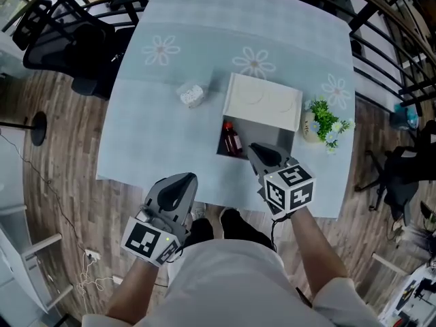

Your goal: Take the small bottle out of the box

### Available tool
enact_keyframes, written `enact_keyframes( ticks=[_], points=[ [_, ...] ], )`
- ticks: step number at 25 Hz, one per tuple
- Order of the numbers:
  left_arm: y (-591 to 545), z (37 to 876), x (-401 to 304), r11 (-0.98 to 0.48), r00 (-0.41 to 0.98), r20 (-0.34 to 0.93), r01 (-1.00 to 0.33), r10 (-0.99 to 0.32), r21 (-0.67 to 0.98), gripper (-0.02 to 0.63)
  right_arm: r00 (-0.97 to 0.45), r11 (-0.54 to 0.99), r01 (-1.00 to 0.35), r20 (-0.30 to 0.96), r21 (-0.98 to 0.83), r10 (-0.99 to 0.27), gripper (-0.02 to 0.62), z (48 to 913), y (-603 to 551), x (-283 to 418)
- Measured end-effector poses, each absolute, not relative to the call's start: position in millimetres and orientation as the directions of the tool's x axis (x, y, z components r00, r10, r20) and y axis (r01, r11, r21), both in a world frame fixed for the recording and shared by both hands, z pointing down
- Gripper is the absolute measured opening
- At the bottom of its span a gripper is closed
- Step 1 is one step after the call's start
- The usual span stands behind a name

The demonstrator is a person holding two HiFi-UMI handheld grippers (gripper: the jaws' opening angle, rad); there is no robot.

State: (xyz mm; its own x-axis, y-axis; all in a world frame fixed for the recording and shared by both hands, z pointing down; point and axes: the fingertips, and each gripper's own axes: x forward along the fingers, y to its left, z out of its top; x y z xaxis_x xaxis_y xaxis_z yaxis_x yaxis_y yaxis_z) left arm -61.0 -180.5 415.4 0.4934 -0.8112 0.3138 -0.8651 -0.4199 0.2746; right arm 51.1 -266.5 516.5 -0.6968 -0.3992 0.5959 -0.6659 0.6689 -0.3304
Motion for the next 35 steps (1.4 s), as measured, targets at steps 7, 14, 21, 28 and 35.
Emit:
enact_keyframes(
  ticks=[7,14,21,28,35],
  points=[
    [-186,425,-64,-0.384,0.465,0.333,-0.879,-0.820,0.282,0.021,-0.704,0.670,-0.646,0.626,-0.367,-0.336,0.098,543,-281,43],
    [-188,433,-72,-0.358,0.449,0.342,-0.885,-0.826,0.297,0.021,-0.694,0.671,-0.634,0.665,-0.385,-0.275,0.140,564,-288,32],
    [-191,443,-81,-0.332,0.434,0.348,-0.889,-0.831,0.314,0.021,-0.675,0.673,-0.627,0.705,-0.392,-0.218,0.172,583,-293,23],
    [-193,450,-90,-0.314,0.424,0.350,-0.890,-0.835,0.329,0.021,-0.652,0.676,-0.616,0.743,-0.404,-0.150,0.203,603,-295,11],
    [-189,455,-99,-0.299,0.414,0.354,-0.893,-0.838,0.337,0.021,-0.608,0.680,-0.621,0.787,-0.390,-0.104,0.239,622,-292,4]
  ],
)
